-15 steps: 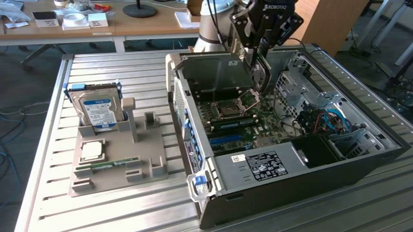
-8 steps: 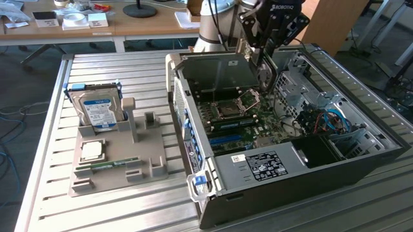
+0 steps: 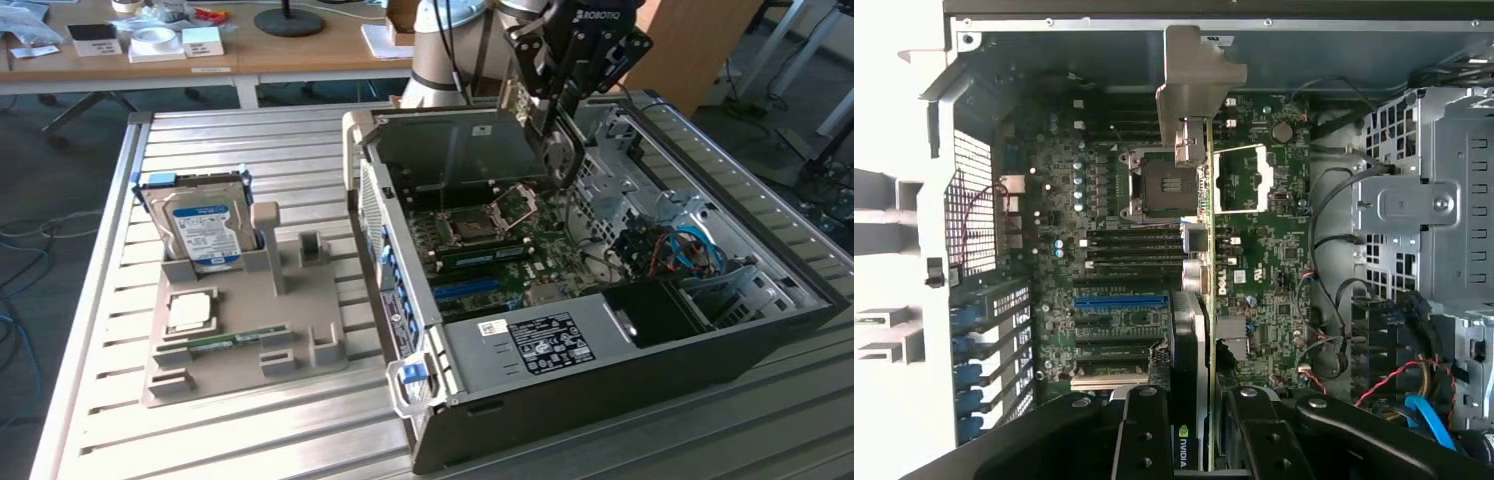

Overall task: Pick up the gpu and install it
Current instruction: 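Pick up the gpu and move the gpu toward the slot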

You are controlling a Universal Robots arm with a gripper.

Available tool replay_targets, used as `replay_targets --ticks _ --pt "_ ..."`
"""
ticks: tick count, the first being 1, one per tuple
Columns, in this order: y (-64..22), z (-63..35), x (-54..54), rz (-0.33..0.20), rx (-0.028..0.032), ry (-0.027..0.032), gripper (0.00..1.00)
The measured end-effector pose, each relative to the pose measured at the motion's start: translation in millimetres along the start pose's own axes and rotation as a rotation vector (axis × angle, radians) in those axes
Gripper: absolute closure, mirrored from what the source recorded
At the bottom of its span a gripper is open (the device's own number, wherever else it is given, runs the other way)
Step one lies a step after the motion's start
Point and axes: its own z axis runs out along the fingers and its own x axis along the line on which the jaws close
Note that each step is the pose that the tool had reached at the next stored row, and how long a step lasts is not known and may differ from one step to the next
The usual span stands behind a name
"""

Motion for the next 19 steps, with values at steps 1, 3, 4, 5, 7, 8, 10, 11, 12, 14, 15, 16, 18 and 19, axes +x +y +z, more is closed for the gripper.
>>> replay_targets --ticks 1,3,4,5,7,8,10,11,12,14,15,16,18,19 --pt "0.0 0.0 0.0 0.000 0.0000 0.0000 0.73" --pt "0.1 0.0 0.0 0.000 0.0000 0.0000 0.73" --pt "0.1 0.0 0.0 0.000 0.0000 0.0000 0.73" --pt "0.1 0.1 -0.4 0.000 -0.0001 0.0000 0.73" --pt "0.3 0.2 -3.5 0.000 0.0000 0.0000 0.73" --pt "0.3 0.2 -5.7 0.000 -0.0001 0.0000 0.73" --pt "0.6 0.4 -10.8 0.000 -0.0001 0.0000 0.73" --pt "0.7 0.5 -13.9 0.000 0.0000 0.0000 0.73" --pt "0.8 0.6 -17.2 0.000 -0.0001 0.0000 0.73" --pt "1.1 0.8 -23.3 0.000 -0.0001 0.0000 0.73" --pt "1.2 0.8 -26.3 0.000 0.0000 0.0000 0.73" --pt "1.4 0.9 -29.3 0.000 0.0000 0.0000 0.73" --pt "1.6 1.2 -35.6 0.000 -0.0001 0.0000 0.73" --pt "1.8 1.2 -38.9 0.000 0.0000 0.0000 0.73"
